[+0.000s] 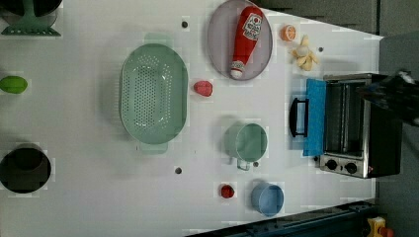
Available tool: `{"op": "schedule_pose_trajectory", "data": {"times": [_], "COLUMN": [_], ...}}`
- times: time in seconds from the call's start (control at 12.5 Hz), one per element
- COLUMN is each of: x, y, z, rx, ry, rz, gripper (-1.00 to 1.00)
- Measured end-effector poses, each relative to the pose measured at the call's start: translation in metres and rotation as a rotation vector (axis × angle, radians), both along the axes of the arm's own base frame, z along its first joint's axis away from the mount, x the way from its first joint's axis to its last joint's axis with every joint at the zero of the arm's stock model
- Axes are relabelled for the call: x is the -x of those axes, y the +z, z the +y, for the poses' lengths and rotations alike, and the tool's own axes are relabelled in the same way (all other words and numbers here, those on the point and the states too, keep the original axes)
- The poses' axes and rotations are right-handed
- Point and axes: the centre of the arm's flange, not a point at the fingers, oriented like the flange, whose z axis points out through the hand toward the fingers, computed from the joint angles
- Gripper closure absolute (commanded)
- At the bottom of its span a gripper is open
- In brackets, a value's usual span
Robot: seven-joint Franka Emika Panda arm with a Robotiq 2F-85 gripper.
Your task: Flap open oven.
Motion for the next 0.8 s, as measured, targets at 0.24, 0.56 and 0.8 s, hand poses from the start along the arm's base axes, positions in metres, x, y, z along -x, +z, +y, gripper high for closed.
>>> {"op": "schedule_pose_trajectory", "data": {"times": [0.24, 0.56, 0.8], "x": [0.034, 0.046, 0.038], "y": [0.064, 0.067, 0.045], "z": [-0.035, -0.048, -0.041], "rx": [-0.060, -0.093, -0.076], "ry": [-0.060, -0.091, -0.085], "rz": [-0.056, -0.005, 0.048], "gripper": [0.65, 0.65, 0.65]}}
